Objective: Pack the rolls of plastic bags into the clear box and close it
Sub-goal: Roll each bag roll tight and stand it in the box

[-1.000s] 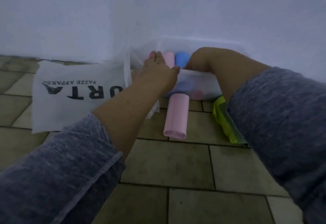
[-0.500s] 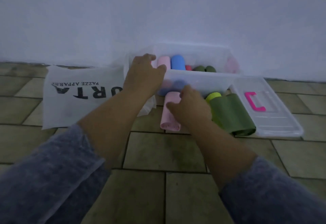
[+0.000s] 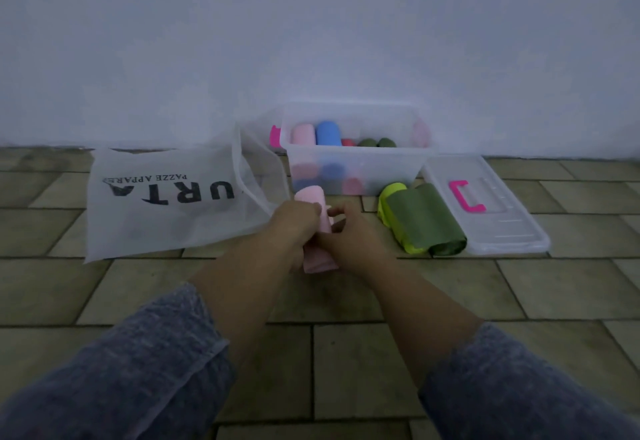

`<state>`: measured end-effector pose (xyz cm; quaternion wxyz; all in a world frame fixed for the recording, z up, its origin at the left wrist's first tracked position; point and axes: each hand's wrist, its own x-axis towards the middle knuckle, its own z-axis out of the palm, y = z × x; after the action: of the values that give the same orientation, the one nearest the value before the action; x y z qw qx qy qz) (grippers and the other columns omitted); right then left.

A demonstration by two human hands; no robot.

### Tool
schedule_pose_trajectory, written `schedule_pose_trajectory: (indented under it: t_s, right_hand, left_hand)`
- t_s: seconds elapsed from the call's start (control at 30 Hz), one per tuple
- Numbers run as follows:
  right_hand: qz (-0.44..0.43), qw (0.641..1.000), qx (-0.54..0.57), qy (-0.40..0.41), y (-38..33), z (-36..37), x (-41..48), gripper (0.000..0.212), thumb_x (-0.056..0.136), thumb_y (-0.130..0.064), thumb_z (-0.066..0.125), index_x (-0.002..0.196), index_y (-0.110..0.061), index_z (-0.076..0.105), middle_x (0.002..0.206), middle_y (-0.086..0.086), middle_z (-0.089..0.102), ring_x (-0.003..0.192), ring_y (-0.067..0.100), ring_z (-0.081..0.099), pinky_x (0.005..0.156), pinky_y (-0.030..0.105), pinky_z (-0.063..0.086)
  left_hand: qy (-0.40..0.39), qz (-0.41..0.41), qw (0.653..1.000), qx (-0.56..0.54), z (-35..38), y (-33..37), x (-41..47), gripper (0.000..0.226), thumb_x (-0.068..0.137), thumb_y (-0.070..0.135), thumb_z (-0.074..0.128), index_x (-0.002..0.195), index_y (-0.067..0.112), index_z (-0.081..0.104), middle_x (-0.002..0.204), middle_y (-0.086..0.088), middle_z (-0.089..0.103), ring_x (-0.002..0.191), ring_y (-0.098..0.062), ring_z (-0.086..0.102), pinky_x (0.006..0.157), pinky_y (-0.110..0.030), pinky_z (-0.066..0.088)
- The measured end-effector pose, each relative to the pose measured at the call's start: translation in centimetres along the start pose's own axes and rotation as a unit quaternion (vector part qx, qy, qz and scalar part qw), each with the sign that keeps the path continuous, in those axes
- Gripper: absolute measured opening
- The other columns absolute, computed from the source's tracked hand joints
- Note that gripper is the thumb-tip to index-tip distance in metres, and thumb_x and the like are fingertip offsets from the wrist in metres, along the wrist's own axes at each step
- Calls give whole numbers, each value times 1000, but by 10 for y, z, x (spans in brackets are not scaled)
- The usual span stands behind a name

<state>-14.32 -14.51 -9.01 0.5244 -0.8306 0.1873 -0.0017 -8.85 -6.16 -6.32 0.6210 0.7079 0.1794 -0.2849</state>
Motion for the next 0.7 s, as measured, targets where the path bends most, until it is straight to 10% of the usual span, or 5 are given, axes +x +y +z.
schedule_pose_trajectory:
  t_s: [0.23, 0.47, 0.7]
  right_hand:
    - [10, 986, 159, -41, -32, -54, 20, 60, 68, -29, 79, 117, -17, 47, 116, 15, 58, 96, 33, 65, 75, 54, 57]
    - [-39, 959, 276, -53, -72, -104, 62, 34, 77, -19, 68, 105, -2, 57, 106, 20, 67, 94, 34, 67, 78, 48, 56]
    - [54, 937, 312, -148, -85, -127, 100, 53, 85, -35, 61, 123, 2, 55, 113, 19, 62, 97, 31, 63, 91, 45, 51]
  left_hand:
    - [-68, 83, 985, -132, 17, 35, 0, 41, 90, 24, 58, 128, 10, 49, 117, -18, 60, 100, -36, 61, 84, -55, 52]
    - [-23, 278, 960, -33, 34, 113, 4, 52, 86, 28, 61, 132, 11, 45, 121, -8, 57, 100, -25, 58, 83, -40, 53]
    - [-59, 278, 958, -40, 47, 147, 24, 36, 88, 23, 61, 118, 6, 53, 111, -10, 64, 89, -22, 64, 52, -23, 47]
